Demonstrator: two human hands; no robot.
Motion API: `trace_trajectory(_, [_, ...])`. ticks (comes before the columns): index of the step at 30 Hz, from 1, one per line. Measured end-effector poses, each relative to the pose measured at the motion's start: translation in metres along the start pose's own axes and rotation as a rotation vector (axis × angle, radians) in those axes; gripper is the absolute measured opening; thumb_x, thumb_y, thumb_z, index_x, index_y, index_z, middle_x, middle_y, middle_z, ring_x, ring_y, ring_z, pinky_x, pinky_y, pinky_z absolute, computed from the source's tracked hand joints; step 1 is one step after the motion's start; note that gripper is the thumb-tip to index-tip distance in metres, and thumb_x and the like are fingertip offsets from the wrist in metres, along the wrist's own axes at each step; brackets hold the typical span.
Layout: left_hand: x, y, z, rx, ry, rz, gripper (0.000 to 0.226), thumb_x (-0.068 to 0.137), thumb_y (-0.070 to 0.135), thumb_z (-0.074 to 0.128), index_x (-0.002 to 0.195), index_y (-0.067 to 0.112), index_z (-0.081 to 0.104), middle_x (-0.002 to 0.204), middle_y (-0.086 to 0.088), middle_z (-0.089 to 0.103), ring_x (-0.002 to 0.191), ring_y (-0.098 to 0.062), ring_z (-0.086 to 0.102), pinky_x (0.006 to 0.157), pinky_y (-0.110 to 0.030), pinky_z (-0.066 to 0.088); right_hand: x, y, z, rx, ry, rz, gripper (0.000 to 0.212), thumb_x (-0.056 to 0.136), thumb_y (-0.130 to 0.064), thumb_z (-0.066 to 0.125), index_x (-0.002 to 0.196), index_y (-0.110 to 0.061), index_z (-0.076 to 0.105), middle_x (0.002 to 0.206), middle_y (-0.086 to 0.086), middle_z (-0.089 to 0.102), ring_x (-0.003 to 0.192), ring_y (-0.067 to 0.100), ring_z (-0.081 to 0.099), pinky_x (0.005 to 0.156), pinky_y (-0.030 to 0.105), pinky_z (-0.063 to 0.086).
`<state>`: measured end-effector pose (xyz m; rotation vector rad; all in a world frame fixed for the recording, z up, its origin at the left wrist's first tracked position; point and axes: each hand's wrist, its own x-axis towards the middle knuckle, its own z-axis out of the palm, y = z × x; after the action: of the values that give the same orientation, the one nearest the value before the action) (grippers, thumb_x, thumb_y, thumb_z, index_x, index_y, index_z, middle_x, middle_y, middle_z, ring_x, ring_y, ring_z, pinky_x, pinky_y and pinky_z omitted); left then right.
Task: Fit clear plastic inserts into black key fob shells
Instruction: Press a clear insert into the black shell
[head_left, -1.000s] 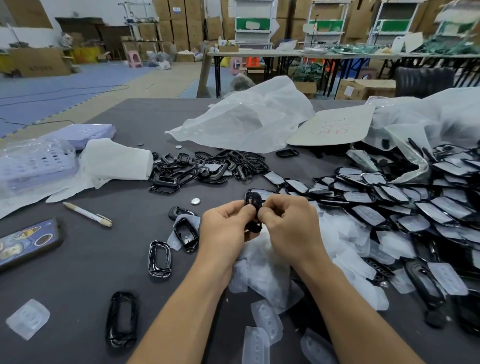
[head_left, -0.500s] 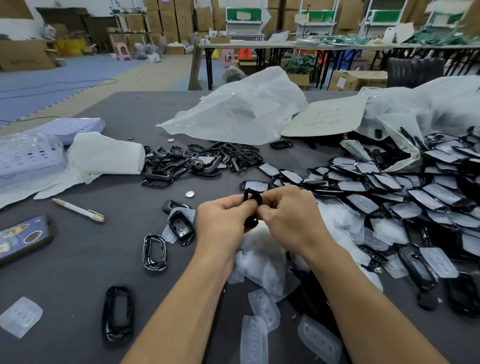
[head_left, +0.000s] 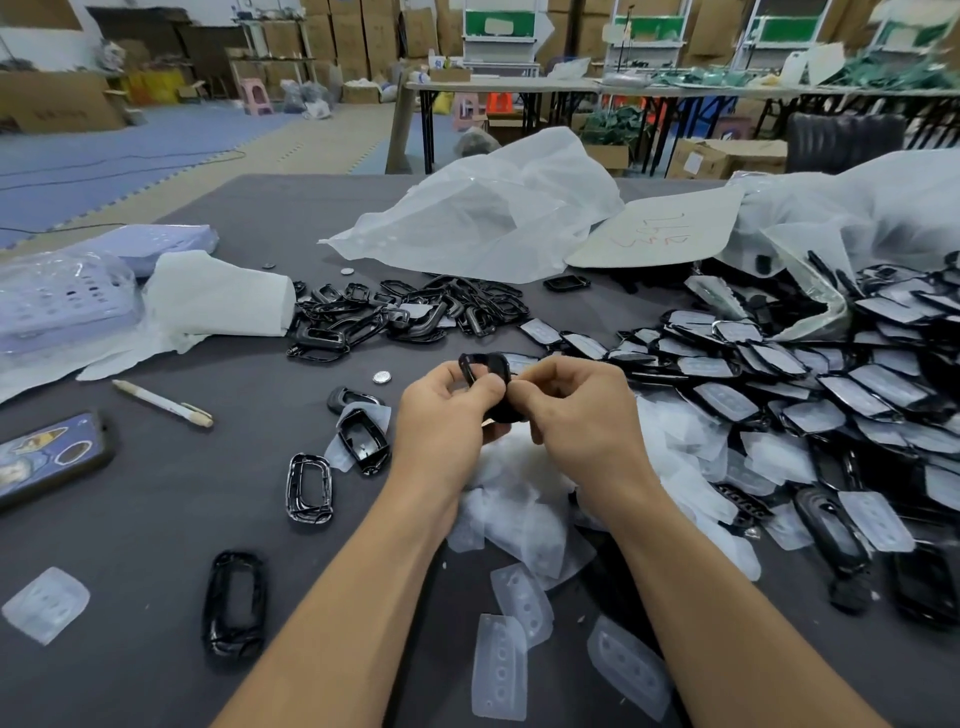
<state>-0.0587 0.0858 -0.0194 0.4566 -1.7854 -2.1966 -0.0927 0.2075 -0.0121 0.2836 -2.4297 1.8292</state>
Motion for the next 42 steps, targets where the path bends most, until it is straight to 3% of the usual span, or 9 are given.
trace_trajectory(2, [-0.002, 0.004, -0.004, 0.03, -0.015, -0.004, 0.016, 0.092, 0.008, 0.072, 0.08, 0.018, 0.071, 0.083, -0.002, 0.079, 0.081, -0.018, 0.079, 0.065, -0.023, 0.059, 0.001, 0.0, -0.003, 0.085, -0.013, 0.045, 0.012, 0.082, -0.014, 0.078, 0.072, -0.019, 0.077, 0.059, -0.006, 0.069, 0.047, 0.002, 0.055, 0.048, 0.014, 0.04])
trace_trajectory(8, [-0.003, 0.009, -0.008, 0.053, -0.025, -0.028, 0.017, 0.086, 0.0, 0.07, 0.075, 0.013, 0.068, 0.077, -0.007, 0.076, 0.072, -0.018, 0.076, 0.059, -0.025, 0.059, 0.001, 0.001, 0.0, 0.041, -0.042, 0.063, 0.013, 0.084, -0.017, 0.074, 0.073, -0.024, 0.075, 0.06, -0.009, 0.068, 0.05, 0.0, 0.053, 0.056, 0.021, 0.041])
trace_trajectory(11, [-0.006, 0.008, -0.006, 0.078, 0.005, 0.015, 0.014, 0.086, -0.002, 0.066, 0.09, 0.01, 0.071, 0.08, -0.011, 0.078, 0.072, -0.018, 0.078, 0.058, -0.025, 0.058, 0.001, 0.001, 0.003, -0.023, -0.063, 0.04, 0.013, 0.086, -0.02, 0.07, 0.074, -0.019, 0.069, 0.056, -0.009, 0.064, 0.051, 0.005, 0.054, 0.055, 0.023, 0.041])
trace_trajectory(15, [-0.006, 0.008, -0.006, 0.099, 0.013, 0.074, 0.037, 0.083, -0.005, 0.067, 0.11, 0.02, 0.069, 0.082, -0.012, 0.08, 0.075, -0.028, 0.077, 0.064, -0.032, 0.063, 0.0, 0.0, 0.001, 0.045, -0.042, 0.03, 0.014, 0.085, -0.012, 0.073, 0.074, -0.016, 0.066, 0.056, -0.001, 0.067, 0.047, 0.012, 0.061, 0.051, 0.024, 0.047])
trace_trajectory(18, [-0.007, 0.01, -0.006, 0.126, 0.017, 0.076, 0.037, 0.078, 0.001, 0.07, 0.109, 0.022, 0.075, 0.082, -0.009, 0.08, 0.076, -0.024, 0.076, 0.071, -0.034, 0.063, 0.001, 0.0, 0.0, 0.131, 0.0, 0.052, 0.013, 0.081, -0.006, 0.076, 0.075, -0.015, 0.069, 0.061, 0.001, 0.071, 0.048, 0.014, 0.064, 0.051, 0.024, 0.05])
trace_trajectory(25, [-0.004, 0.014, -0.005, -0.027, 0.074, 0.0, 0.021, 0.093, -0.002, 0.068, 0.088, 0.014, 0.081, 0.075, -0.006, 0.079, 0.057, -0.012, 0.069, 0.058, -0.021, 0.058, 0.0, -0.004, -0.001, 0.272, 0.051, 0.097, 0.02, 0.077, 0.001, 0.076, 0.076, -0.019, 0.074, 0.064, 0.0, 0.072, 0.056, 0.013, 0.061, 0.056, 0.025, 0.049])
trace_trajectory(33, [-0.006, 0.018, -0.006, -0.086, 0.015, -0.011, 0.025, 0.087, -0.007, 0.072, 0.093, 0.016, 0.081, 0.078, -0.002, 0.078, 0.066, -0.012, 0.068, 0.064, -0.019, 0.059, -0.001, -0.012, -0.002, 0.497, 0.049, 0.231, 0.022, 0.084, 0.006, 0.072, 0.082, -0.015, 0.075, 0.074, -0.001, 0.071, 0.069, 0.013, 0.063, 0.056, 0.019, 0.047])
trace_trajectory(38, [-0.011, 0.028, -0.011, -0.24, -0.231, -0.187, 0.022, 0.098, 0.023, 0.062, 0.099, 0.016, 0.083, 0.102, -0.008, 0.081, 0.084, -0.017, 0.078, 0.064, -0.025, 0.06, 0.001, -0.014, -0.011, 0.657, 0.044, 0.291, 0.026, 0.086, 0.008, 0.067, 0.082, -0.016, 0.074, 0.065, -0.004, 0.067, 0.061, 0.011, 0.057, 0.057, 0.019, 0.048])
trace_trajectory(42, [-0.01, 0.029, -0.012, -0.205, -0.222, -0.228, 0.043, 0.102, 0.043, 0.054, 0.098, 0.013, 0.083, 0.106, -0.011, 0.08, 0.087, -0.021, 0.079, 0.064, -0.028, 0.061, 0.001, -0.015, -0.016, 0.66, 0.005, 0.269, 0.03, 0.086, 0.01, 0.065, 0.083, -0.018, 0.075, 0.07, -0.005, 0.064, 0.068, 0.01, 0.061, 0.069, 0.026, 0.047])
